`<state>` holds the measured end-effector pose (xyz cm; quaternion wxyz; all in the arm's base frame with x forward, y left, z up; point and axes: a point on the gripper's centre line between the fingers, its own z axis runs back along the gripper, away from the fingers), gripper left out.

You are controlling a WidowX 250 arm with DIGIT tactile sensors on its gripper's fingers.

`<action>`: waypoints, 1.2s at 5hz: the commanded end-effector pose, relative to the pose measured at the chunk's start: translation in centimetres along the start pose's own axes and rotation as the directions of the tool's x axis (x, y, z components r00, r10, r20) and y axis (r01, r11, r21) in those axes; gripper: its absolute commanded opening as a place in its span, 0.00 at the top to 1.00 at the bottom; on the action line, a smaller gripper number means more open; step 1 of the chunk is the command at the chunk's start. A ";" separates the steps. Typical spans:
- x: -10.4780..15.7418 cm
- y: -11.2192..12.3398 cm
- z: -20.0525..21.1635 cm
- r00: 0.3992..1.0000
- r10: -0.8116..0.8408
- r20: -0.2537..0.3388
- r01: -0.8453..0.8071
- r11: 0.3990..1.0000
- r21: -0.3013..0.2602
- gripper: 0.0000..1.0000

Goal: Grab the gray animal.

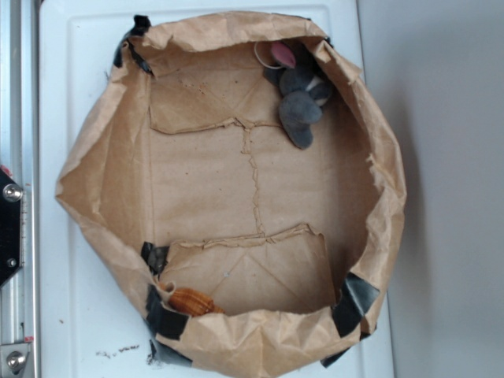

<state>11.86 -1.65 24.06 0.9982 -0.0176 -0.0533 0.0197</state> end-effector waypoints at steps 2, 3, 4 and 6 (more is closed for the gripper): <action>5.0 0.7 -0.8 0.995 0.097 -0.013 -0.097 0.993 -0.072 0.00; 9.8 0.8 -1.9 0.991 0.120 0.060 -0.112 0.987 -0.116 0.00; 14.0 1.4 -4.6 0.978 0.154 0.139 -0.141 0.985 -0.096 0.00; 16.1 2.8 -6.5 0.956 0.193 0.222 -0.177 0.980 -0.093 0.00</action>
